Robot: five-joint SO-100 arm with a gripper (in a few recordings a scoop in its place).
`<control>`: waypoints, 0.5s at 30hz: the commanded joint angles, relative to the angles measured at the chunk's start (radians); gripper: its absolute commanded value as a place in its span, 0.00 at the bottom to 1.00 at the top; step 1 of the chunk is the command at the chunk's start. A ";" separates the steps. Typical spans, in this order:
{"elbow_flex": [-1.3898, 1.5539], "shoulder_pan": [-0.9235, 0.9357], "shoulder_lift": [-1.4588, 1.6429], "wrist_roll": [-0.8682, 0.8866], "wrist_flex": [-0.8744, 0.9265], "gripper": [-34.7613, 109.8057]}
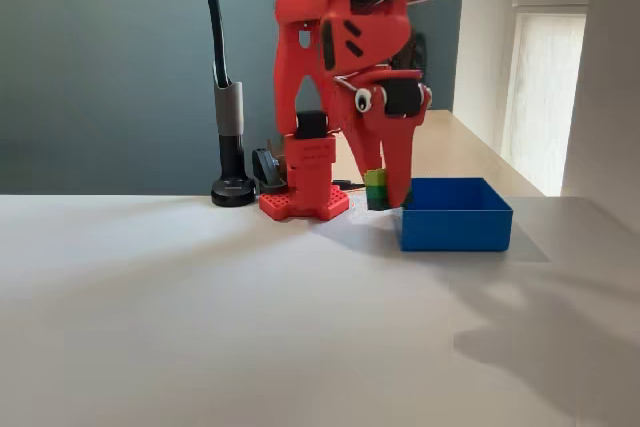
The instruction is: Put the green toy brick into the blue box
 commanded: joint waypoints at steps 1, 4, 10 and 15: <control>0.080 -0.126 0.219 0.006 0.032 0.24; 0.152 -0.209 0.298 0.025 0.057 0.24; 0.256 -0.373 0.408 0.069 0.100 0.24; 0.255 -0.503 0.417 0.130 0.155 0.24</control>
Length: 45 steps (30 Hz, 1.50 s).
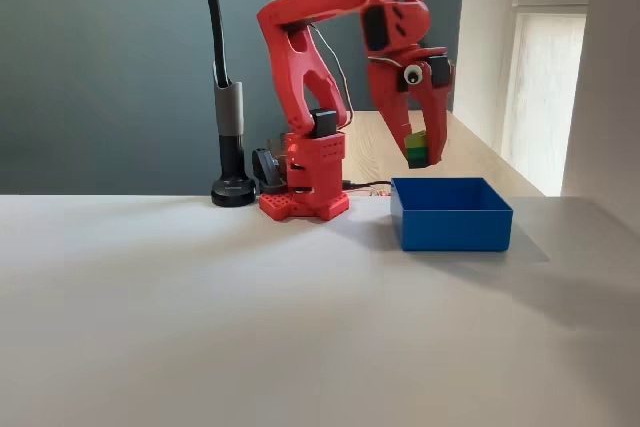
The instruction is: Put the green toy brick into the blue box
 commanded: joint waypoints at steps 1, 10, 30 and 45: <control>-0.020 -0.112 0.066 0.038 0.054 0.24; -0.058 -0.313 0.060 0.124 0.095 0.24; -0.215 -0.405 -0.285 0.183 0.069 0.24; -0.387 -0.405 -0.586 0.054 0.069 0.24</control>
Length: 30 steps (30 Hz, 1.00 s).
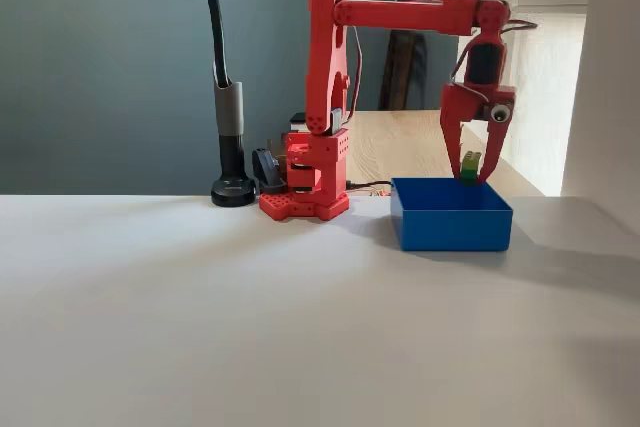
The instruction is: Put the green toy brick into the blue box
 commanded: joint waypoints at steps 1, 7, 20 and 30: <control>-0.055 -0.025 0.015 -0.021 0.002 0.24; -0.037 -0.017 0.017 -0.032 0.005 0.29; 0.028 -0.002 0.021 -0.011 0.005 0.40; -0.097 0.058 0.083 0.080 0.005 0.30</control>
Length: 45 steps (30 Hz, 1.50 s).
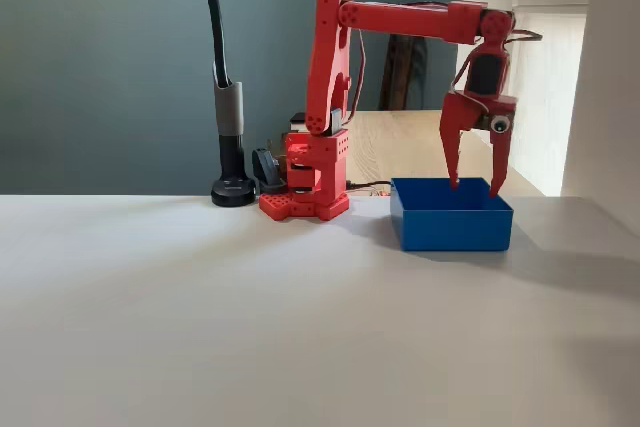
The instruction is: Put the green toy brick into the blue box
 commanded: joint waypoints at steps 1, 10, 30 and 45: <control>-0.064 0.005 0.115 0.041 0.008 0.29; 0.003 0.170 0.370 0.057 -0.058 0.24; 0.430 0.899 0.868 -0.118 -0.270 0.24; 0.902 1.078 1.364 -0.101 -0.310 0.24</control>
